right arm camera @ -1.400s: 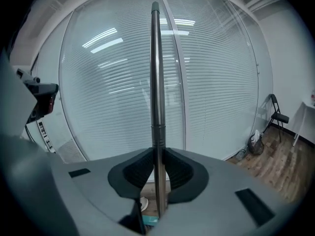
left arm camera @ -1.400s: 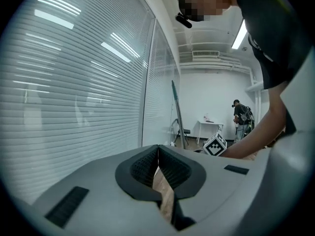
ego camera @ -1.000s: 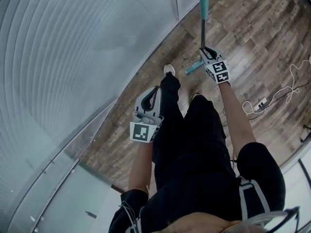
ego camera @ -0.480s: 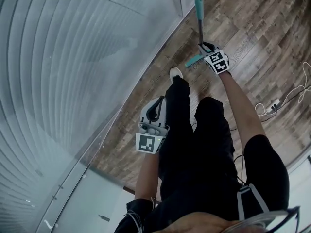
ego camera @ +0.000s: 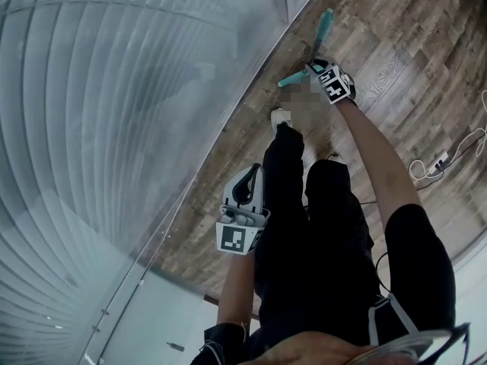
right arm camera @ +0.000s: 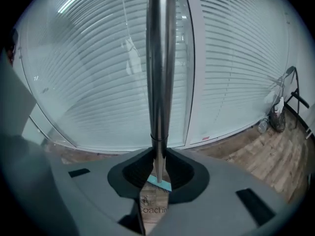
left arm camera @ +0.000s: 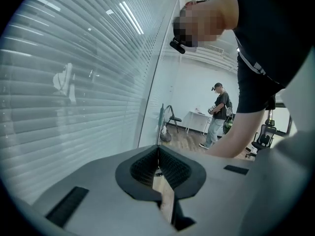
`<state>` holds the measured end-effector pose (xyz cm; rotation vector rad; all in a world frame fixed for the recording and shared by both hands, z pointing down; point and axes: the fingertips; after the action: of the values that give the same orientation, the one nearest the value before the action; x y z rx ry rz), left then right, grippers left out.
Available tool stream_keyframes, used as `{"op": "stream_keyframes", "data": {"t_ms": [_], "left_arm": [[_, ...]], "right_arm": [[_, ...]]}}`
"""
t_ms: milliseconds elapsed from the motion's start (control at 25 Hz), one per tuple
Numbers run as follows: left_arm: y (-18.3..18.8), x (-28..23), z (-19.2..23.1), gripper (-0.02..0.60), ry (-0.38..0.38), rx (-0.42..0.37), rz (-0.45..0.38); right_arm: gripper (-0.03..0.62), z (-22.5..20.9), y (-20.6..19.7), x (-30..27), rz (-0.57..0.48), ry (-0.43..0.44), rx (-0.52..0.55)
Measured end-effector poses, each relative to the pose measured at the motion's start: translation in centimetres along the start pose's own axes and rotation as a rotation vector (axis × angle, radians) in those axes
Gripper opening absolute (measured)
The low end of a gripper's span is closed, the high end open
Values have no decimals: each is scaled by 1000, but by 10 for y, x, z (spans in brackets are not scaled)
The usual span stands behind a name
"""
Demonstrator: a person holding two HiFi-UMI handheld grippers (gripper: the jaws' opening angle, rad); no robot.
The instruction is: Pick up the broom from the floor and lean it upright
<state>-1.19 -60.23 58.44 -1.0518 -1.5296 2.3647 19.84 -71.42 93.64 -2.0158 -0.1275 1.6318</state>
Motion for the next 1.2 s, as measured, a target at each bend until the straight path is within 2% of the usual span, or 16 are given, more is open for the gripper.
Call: {"op": "stream_keyframes", "data": {"t_ms": [240, 360, 560, 720, 840, 960, 1080, 1200], "left_arm": [[-12, -11, -5, 18, -18, 16, 17], [-4, -10, -6, 18, -21, 31, 4], [7, -3, -8, 18, -10, 34, -17], [9, -1, -5, 18, -4, 47, -23], [4, -3, 3, 18, 2, 44, -23], [2, -7, 13, 18, 21, 42, -25], [0, -11, 13, 18, 13, -11, 3], [-6, -14, 4, 18, -16, -57, 32]], "right_arm": [[83, -14, 4, -11, 87, 30, 18], [83, -20, -9, 1, 139, 37, 41], [83, -29, -33, 33, 232, 27, 150], [83, -40, -43, 40, 319, 18, 153], [83, -40, -34, 21, 325, 35, 119], [83, -37, -14, -8, 286, 48, 69], [83, -35, 3, -28, 260, 37, 33], [83, -31, 10, -31, 254, 8, 60]]}}
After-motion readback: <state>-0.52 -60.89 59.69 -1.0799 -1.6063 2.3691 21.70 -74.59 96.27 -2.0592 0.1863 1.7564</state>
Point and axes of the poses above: the fingertips, and each gripper's own axes: x backward along the fingers, z to its left, y out of its top, and after that the axes turned 8 degrees about z, right-handed
